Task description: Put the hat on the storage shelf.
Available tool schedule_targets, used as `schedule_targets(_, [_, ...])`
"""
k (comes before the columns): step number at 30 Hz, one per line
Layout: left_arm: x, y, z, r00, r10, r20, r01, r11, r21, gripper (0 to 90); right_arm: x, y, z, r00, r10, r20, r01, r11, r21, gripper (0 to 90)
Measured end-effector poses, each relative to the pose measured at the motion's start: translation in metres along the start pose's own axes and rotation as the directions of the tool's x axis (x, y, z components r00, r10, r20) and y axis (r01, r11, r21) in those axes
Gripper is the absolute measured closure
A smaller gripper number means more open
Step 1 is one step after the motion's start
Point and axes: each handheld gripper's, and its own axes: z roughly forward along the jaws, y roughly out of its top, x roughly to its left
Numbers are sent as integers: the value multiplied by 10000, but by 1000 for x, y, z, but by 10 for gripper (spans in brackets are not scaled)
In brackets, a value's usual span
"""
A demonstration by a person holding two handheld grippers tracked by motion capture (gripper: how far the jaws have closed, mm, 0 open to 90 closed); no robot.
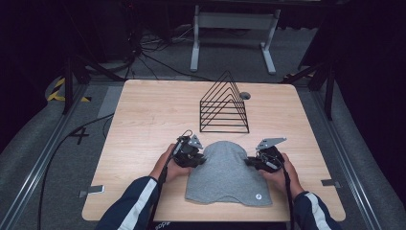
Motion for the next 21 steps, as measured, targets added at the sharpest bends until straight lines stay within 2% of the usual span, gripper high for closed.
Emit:
schedule_targets(2, [0, 1, -3, 9996, 172, -225, -169, 9998, 117, 833, 0, 0, -1, 10000, -43, 11, 43, 10000, -15, 851])
schedule_targets(5, [-2, 2, -7, 9996, 128, -249, -134, 9996, -267, 842, 0, 0, -6, 9999, -106, 48, 106, 9998, -159, 852])
schedule_targets(6, [-4, 5, -14, 9987, 356, -366, -369, 9987, -340, 844, 2, 2, -12, 9998, -191, 90, 194, 9991, -368, 852])
schedule_targets(10, [-8, 16, -31, 9959, 642, -636, -693, 9943, -806, 847, 5, 9, -30, 9990, -317, 306, 345, 9950, -942, 853])
schedule_targets(11, [-8, 16, -31, 9959, 642, -636, -693, 9943, -806, 847, 6, 11, -36, 9986, -357, 389, 399, 9927, -1137, 853])
schedule_targets(14, [-12, 26, -46, 9943, 737, -775, -828, 9891, -1216, 848, 9, 16, -46, 9961, -668, 570, 738, 9888, -1298, 854])
schedule_targets(16, [-14, 32, -52, 9909, 919, -986, -1038, 9870, -1228, 848, 10, 20, -54, 9948, -735, 707, 833, 9857, -1466, 854])
schedule_targets(18, [-16, 37, -59, 9892, 1070, -1006, -1198, 9840, -1318, 849, 11, 24, -61, 9931, -771, 883, 907, 9827, -1617, 854])
schedule_targets(21, [-16, 44, -68, 9874, 1121, -1117, -1291, 9788, -1588, 849, 11, 30, -69, 9912, -869, 994, 1039, 9779, -1813, 854])
